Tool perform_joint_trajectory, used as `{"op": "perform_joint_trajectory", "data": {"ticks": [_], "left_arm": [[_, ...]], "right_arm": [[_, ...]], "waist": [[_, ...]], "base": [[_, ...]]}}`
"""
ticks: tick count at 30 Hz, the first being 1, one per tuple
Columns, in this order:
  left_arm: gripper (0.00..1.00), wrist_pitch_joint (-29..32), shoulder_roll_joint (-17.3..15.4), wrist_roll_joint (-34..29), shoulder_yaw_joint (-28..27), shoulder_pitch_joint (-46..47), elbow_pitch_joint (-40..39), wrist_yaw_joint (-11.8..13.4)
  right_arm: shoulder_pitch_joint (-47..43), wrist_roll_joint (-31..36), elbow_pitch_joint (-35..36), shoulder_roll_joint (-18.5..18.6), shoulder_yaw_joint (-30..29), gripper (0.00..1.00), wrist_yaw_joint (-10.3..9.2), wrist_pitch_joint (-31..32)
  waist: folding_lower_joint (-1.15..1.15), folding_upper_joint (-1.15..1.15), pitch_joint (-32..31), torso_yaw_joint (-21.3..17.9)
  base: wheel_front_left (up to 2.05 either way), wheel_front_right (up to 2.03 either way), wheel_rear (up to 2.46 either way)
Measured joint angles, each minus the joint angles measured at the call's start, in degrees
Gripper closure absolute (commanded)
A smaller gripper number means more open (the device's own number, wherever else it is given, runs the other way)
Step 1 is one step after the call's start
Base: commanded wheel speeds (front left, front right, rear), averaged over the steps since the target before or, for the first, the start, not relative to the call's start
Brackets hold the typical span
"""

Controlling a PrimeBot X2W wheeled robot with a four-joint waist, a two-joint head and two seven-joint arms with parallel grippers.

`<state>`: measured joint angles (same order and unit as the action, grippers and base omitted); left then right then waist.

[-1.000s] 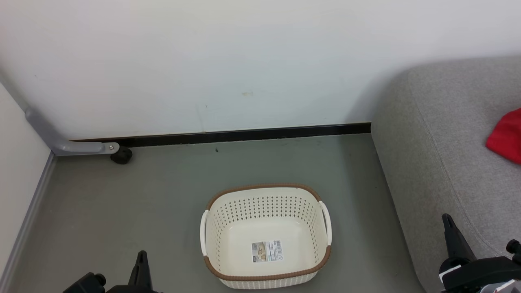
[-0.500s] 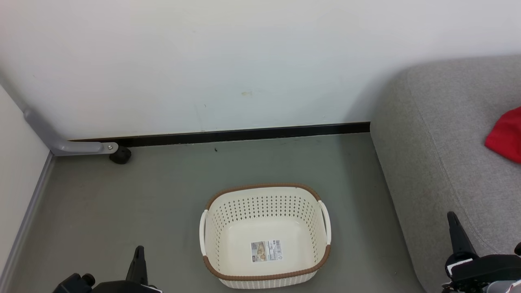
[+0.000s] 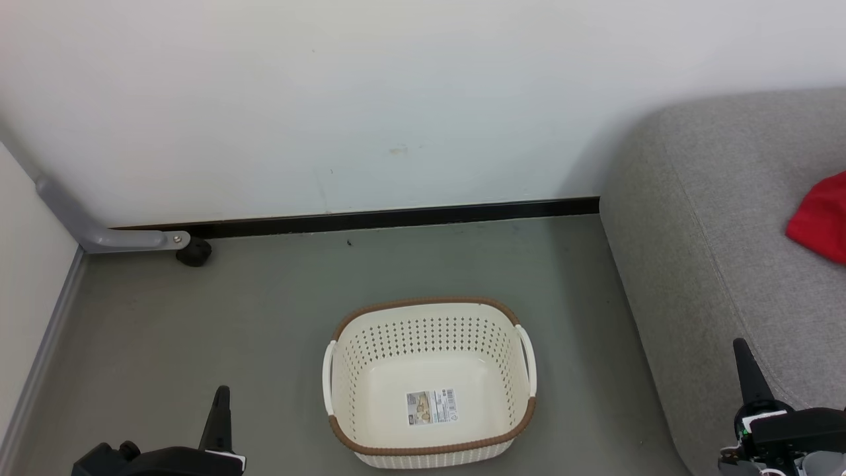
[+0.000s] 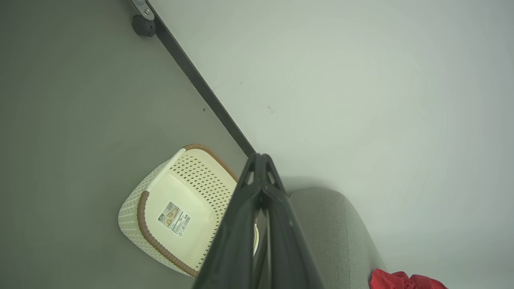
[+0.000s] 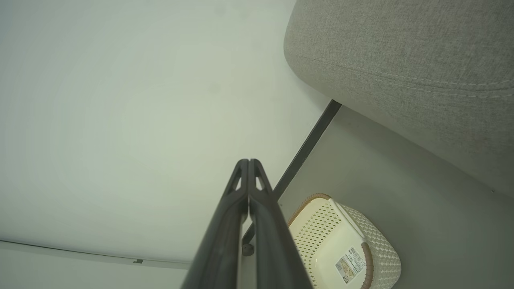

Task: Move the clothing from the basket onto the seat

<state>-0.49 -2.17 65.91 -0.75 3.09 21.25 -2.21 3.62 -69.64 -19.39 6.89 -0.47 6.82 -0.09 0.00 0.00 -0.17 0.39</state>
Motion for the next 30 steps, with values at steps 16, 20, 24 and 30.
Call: {"op": "perform_joint_trajectory", "data": {"ticks": [16,20,24,30], "left_arm": [[1.0,3.66,-0.01,13.05,-2.1,0.33,-1.89,-2.42],[1.0,4.43,-0.01,16.12,-2.52,0.38,-2.37,-2.94],[1.0,5.06,-0.01,18.73,-2.97,0.54,-2.79,-3.45],[1.0,6.3,-0.01,23.53,-3.81,1.01,-3.37,-4.43]], "right_arm": [[0.48,-10.98,0.85,-2.18,-3.76,1.0,0.0,3.14],[0.52,-13.62,1.1,-2.64,-4.6,1.0,0.0,4.13],[0.54,-15.95,1.36,-3.31,-5.48,1.0,0.0,4.85],[0.62,-19.97,1.71,-3.98,-6.82,1.0,0.01,6.11]], "waist": [[0.0,0.0,0.14,-0.2],[0.0,0.0,0.17,-0.25],[0.0,0.0,0.2,-0.29],[0.0,0.0,0.25,-0.36]], "base": [[0.0,0.0,0.0],[0.0,0.0,0.0],[0.0,0.0,0.0],[0.0,0.0,0.0]]}}
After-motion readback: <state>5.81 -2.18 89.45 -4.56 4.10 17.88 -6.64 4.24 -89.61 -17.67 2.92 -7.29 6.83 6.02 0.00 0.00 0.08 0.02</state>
